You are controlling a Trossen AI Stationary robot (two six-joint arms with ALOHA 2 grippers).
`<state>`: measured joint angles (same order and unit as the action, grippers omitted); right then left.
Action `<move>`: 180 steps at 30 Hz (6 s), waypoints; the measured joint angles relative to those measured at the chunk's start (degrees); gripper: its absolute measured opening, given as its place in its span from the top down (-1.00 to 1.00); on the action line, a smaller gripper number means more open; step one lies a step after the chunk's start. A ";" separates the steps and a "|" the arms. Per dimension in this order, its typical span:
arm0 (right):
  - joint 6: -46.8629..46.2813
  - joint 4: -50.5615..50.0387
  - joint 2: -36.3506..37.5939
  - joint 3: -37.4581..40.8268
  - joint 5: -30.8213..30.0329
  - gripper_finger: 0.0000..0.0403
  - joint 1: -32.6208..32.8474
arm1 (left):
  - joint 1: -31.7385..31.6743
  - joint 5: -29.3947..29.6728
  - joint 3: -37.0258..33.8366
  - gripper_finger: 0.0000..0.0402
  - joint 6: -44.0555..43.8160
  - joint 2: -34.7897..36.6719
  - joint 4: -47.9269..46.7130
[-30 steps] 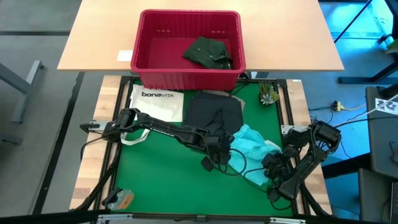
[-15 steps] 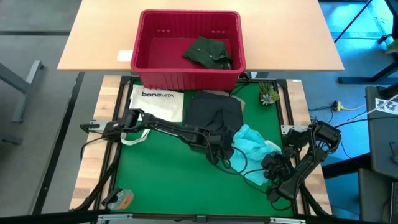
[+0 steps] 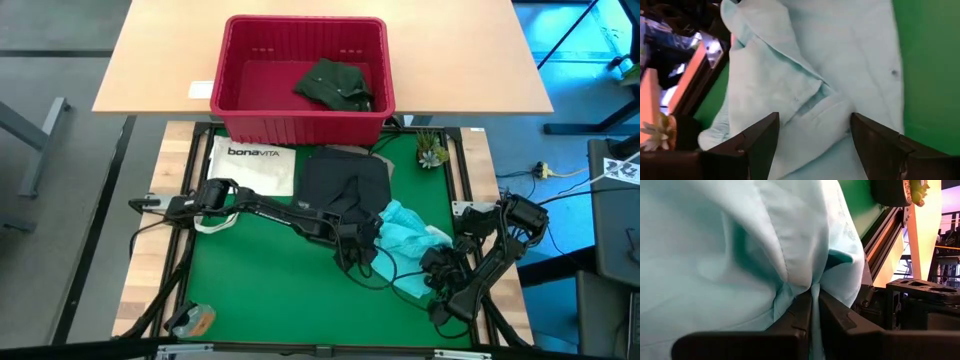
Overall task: Fold Laundry from Bin
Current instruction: Fold the light blue shorts from the red laundry bin
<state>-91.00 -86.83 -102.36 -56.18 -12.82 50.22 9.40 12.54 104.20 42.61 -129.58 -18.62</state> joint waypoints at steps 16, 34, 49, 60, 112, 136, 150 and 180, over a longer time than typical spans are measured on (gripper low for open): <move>0.00 -0.06 0.02 0.00 -0.04 0.85 0.00 | -3.00 -0.38 0.00 0.00 -0.23 -0.46 4.51; 0.40 -0.06 0.01 0.00 -0.03 0.85 0.00 | -7.30 -1.73 0.00 0.94 -15.19 -0.46 11.35; 4.31 1.82 0.02 0.00 0.44 0.69 -0.06 | -9.08 -1.05 0.00 0.34 -19.96 -0.43 12.84; 4.48 -0.29 0.00 0.00 2.23 -0.12 -0.37 | -9.04 9.03 3.42 0.13 -16.05 0.31 17.03; 9.21 4.53 2.51 -21.10 -9.49 -0.23 -0.33 | -3.94 -19.07 13.88 0.21 -16.53 -4.19 -8.95; 10.40 11.07 2.41 0.48 -13.72 -0.23 -10.76 | -13.12 0.69 13.90 0.21 -17.00 -7.41 1.89; 22.00 26.76 2.51 0.59 -1.95 -0.23 -13.13 | -8.57 2.77 13.96 0.21 -16.55 -4.12 -3.57; 30.50 73.18 2.66 -1.84 1.71 -0.23 -13.11 | 13.31 -3.02 13.94 0.21 -40.49 5.50 -39.74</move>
<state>-60.50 -13.65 -99.70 -58.02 -11.11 37.10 22.71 9.52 118.15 2.12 -124.08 -58.36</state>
